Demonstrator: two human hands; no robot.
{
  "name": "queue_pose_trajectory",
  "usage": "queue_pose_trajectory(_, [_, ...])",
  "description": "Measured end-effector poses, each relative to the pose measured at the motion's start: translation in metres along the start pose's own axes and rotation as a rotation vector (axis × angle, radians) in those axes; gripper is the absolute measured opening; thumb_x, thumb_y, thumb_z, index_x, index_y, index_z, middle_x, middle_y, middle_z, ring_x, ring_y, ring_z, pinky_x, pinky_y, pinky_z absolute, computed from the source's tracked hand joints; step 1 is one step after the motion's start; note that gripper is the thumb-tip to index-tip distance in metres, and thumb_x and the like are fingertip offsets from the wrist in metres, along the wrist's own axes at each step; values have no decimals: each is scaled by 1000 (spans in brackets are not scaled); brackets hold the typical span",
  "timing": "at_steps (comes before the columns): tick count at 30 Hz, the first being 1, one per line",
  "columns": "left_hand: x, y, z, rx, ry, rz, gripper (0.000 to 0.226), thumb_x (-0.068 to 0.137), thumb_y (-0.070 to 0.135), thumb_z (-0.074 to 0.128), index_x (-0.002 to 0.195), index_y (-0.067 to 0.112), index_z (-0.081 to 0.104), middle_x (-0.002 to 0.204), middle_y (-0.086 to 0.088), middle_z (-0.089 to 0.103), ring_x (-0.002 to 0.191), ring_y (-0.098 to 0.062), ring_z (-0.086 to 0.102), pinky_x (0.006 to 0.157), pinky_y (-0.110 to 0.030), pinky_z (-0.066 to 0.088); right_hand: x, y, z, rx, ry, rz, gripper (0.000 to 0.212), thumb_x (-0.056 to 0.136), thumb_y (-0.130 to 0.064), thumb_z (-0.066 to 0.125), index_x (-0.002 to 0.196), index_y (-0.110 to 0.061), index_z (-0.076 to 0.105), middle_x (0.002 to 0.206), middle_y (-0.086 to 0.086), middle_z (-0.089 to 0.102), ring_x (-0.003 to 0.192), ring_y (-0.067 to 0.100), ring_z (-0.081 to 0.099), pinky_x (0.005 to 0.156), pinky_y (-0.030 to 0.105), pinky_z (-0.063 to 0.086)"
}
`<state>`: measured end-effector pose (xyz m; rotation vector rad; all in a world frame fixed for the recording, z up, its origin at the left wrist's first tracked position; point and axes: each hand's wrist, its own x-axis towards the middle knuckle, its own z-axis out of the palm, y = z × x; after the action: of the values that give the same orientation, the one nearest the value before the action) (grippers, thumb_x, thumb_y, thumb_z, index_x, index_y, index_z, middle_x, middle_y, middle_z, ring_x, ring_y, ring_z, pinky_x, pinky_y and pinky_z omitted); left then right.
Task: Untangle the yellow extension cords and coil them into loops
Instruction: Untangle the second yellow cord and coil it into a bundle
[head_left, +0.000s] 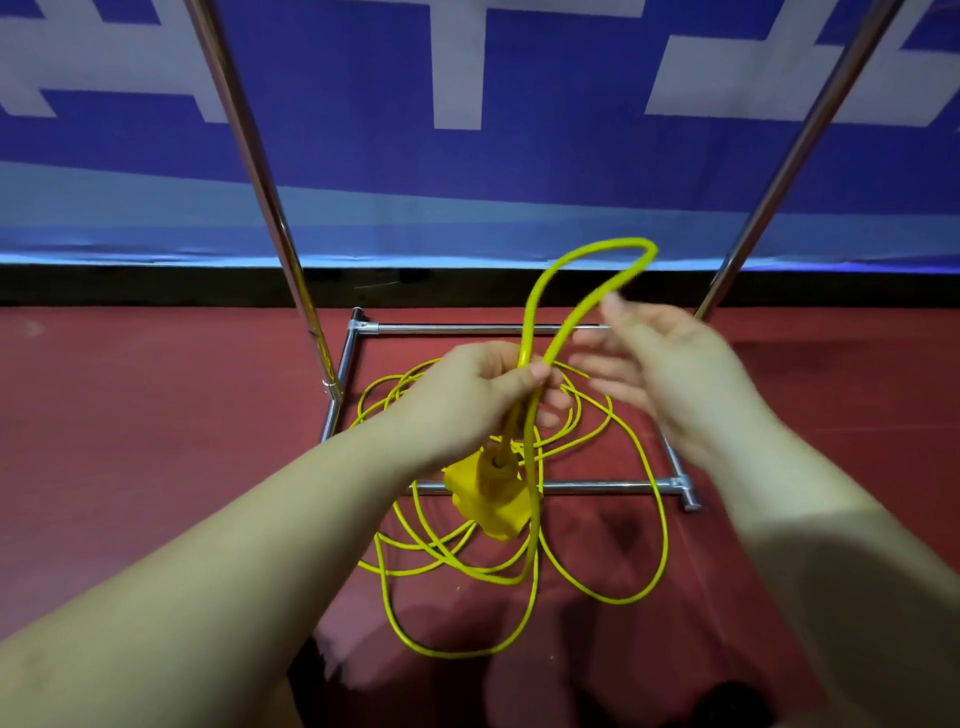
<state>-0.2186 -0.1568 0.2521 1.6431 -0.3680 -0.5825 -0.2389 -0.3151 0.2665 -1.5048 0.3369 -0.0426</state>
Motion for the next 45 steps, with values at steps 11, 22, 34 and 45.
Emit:
queue_pose_trajectory(11, [0, 1, -25, -275, 271, -3, 23, 101, 21, 39, 98, 11, 59, 86, 0, 72, 69, -12, 69, 67, -27, 56, -15, 46, 19, -724, -288, -207, 23, 84, -14, 66, 76, -28, 49, 69, -6, 52, 55, 12, 48, 55, 26, 40])
queue_pose_trajectory(22, [-6, -12, -46, 838, 36, -10, 26, 97, 32, 48, 107, 16, 65, 77, 8, 68, 54, -6, 55, 60, -17, 44, 0, 19, -15, -688, 293, -450, 19, 85, -20, 65, 103, -18, 72, 73, -9, 63, 58, -2, 53, 58, 14, 40])
queue_pose_trajectory(34, [-8, -5, -36, 464, -59, 125, 17, 96, 26, 51, 98, 25, 67, 71, 3, 51, 63, -6, 45, 60, -21, 40, -12, 17, 0, -435, -177, -110, 12, 80, -11, 70, 87, -18, 64, 69, -4, 64, 48, -3, 54, 46, 15, 47])
queue_pose_trajectory(45, [-5, -8, -33, 581, 490, 163, 30, 68, 46, 76, 73, 24, 57, 70, 9, 58, 63, 2, 53, 58, -13, 39, -22, 20, 9, -224, -295, 84, 8, 87, -10, 60, 88, -18, 63, 68, -6, 69, 46, -1, 48, 47, 13, 43])
